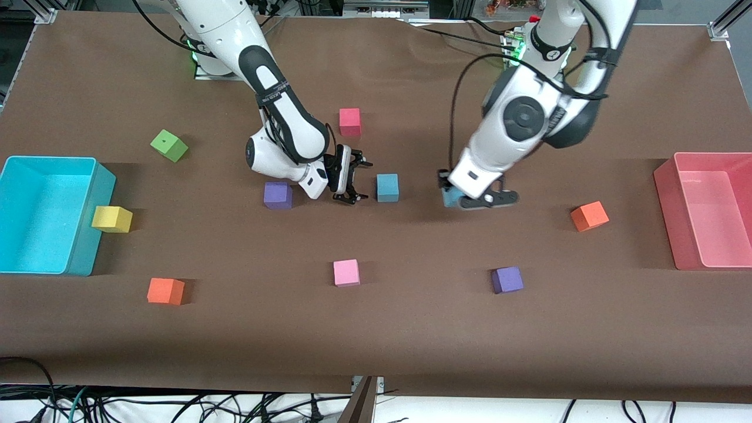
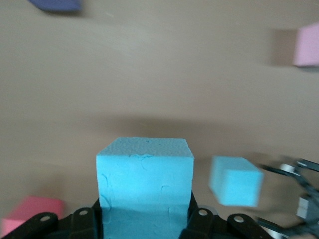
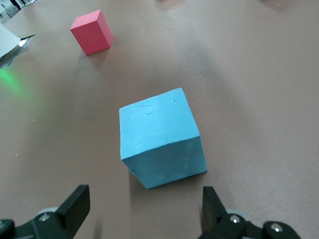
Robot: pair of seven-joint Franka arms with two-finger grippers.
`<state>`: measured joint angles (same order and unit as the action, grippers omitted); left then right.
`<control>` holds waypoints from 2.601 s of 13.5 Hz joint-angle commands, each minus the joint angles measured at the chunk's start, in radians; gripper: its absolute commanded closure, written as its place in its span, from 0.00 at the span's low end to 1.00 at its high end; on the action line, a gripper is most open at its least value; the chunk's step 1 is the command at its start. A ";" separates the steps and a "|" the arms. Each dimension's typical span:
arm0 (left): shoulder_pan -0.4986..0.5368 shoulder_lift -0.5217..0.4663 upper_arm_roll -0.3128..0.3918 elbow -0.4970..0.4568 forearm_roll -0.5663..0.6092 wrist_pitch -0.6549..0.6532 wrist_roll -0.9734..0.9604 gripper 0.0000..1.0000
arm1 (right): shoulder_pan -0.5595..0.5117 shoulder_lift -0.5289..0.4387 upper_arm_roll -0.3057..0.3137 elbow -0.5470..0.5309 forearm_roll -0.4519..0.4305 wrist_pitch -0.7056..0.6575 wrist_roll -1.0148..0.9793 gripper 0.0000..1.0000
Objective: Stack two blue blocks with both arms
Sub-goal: 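Lift the second block with the left gripper and carry it to the first block, then lower the held block onto the first block with the left gripper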
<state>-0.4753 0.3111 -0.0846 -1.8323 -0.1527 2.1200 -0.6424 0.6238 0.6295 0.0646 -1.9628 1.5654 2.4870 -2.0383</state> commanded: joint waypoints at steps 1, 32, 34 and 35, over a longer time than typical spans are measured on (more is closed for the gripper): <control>-0.051 0.109 -0.019 0.149 -0.021 -0.041 -0.101 1.00 | -0.009 -0.025 0.009 -0.021 0.024 -0.008 -0.026 0.00; -0.074 0.361 -0.191 0.281 0.142 -0.023 -0.307 0.99 | -0.009 -0.030 0.009 -0.021 0.024 -0.008 -0.036 0.00; -0.074 0.361 -0.191 0.281 0.143 -0.023 -0.309 0.22 | -0.009 -0.030 0.009 -0.021 0.024 -0.008 -0.036 0.00; -0.074 0.361 -0.191 0.281 0.154 -0.023 -0.307 0.00 | -0.009 -0.030 0.009 -0.021 0.024 -0.008 -0.036 0.00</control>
<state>-0.5413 0.6515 -0.2741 -1.5856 -0.0375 2.1041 -0.9255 0.6237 0.6267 0.0648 -1.9628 1.5658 2.4869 -2.0501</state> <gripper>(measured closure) 0.383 0.000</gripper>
